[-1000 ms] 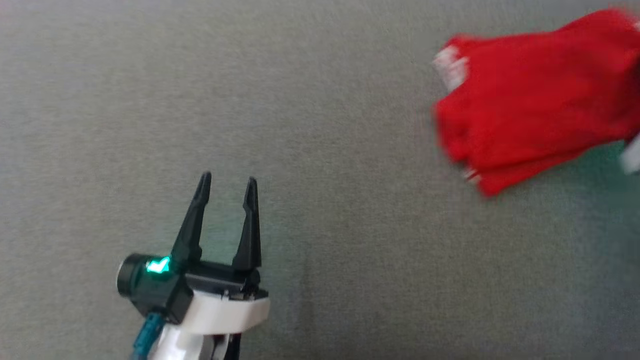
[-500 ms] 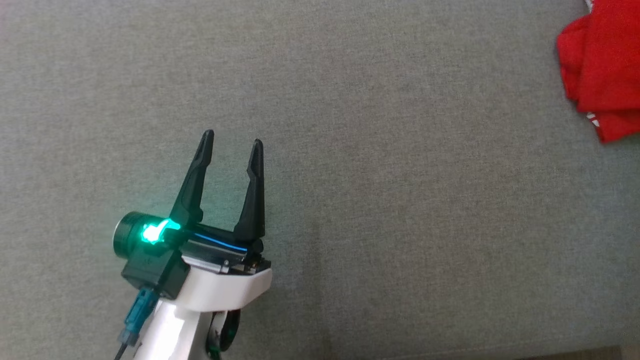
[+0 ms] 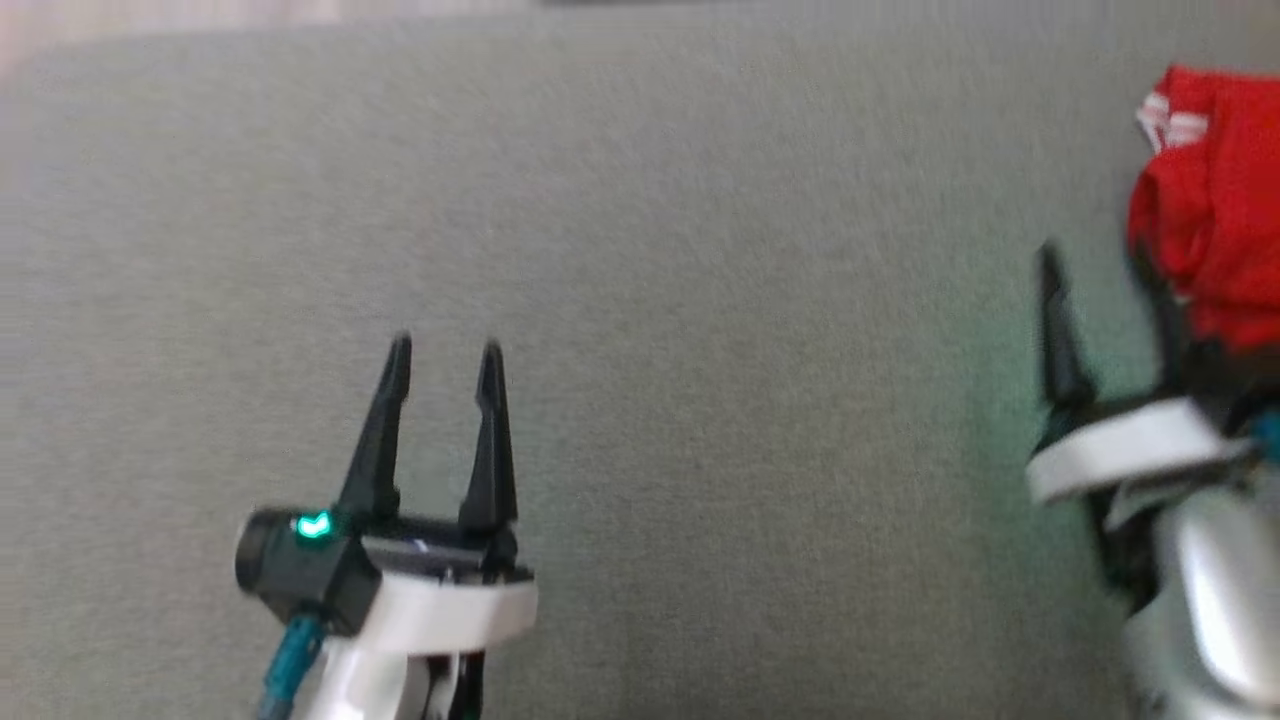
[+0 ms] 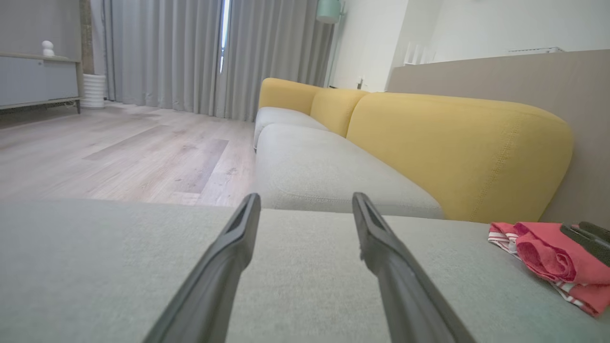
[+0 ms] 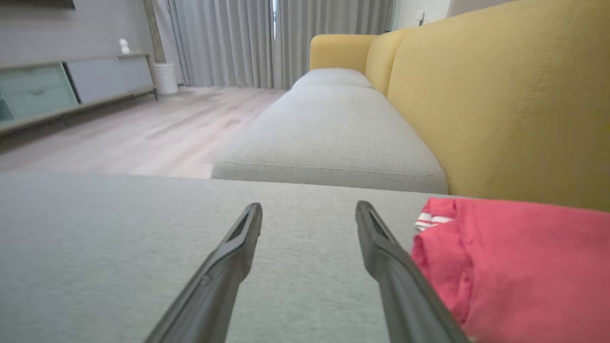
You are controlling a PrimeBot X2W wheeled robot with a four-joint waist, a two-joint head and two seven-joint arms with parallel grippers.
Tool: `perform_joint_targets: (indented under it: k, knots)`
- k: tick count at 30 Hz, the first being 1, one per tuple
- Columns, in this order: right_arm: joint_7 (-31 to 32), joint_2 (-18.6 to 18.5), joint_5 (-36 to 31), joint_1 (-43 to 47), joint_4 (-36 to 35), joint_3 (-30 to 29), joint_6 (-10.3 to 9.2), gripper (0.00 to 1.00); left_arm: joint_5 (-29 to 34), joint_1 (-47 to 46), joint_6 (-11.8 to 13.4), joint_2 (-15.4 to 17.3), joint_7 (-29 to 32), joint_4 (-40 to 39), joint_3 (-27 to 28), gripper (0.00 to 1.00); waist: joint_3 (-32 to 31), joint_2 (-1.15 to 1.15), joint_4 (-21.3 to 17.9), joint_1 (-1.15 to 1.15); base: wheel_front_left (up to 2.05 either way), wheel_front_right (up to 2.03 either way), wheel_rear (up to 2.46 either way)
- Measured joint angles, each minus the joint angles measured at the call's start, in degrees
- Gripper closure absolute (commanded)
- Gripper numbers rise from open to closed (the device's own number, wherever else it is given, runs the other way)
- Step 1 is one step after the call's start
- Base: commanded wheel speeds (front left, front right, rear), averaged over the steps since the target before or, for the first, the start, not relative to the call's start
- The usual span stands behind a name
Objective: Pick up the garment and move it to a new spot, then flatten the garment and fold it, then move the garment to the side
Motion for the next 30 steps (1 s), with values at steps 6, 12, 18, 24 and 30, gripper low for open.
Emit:
perform_joint_targets:
  k: [6, 12, 18, 24, 30]
  knots:
    - [-5.8, 3.3, 4.4, 6.8, 2.5, 2.2, 0.0, 0.0, -0.6, 4.9, 1.2, 0.0, 0.0, 2.0, 0.1, 0.0, -5.8, 0.0, 2.3, -0.01, 0.0, 0.0, 0.0]
    - [-6.3, 5.4, 6.2, 16.8, -8.1, 1.3, 0.0, 0.0, 1.8, 10.2, 1.7, 0.0, 0.0, 2.3, 1.6, 0.0, -13.4, 0.0, 4.6, -0.01, 0.0, 0.0, 0.0]
    - [-6.3, 6.8, 5.3, 27.0, -10.4, 1.0, 0.0, 0.0, 3.6, 14.6, 0.4, 0.1, 0.0, 2.4, 2.7, 0.0, -17.5, 0.0, 4.8, -0.01, 0.0, 0.0, 0.0]
    - [-6.3, 7.2, 4.9, 29.7, -10.3, 2.7, 0.0, 0.0, 3.7, 16.4, -0.1, 0.1, 0.0, 3.0, 4.0, 0.0, -19.1, 0.0, 3.6, 0.0, 0.0, 0.0, 0.0]
    - [-6.3, 7.2, 5.8, 29.7, -10.3, 3.5, 0.0, 0.0, 4.2, 16.4, -0.6, 0.1, 0.0, 3.4, 4.3, 0.0, -19.6, 0.0, 2.9, 0.0, 0.0, 0.0, 0.0]
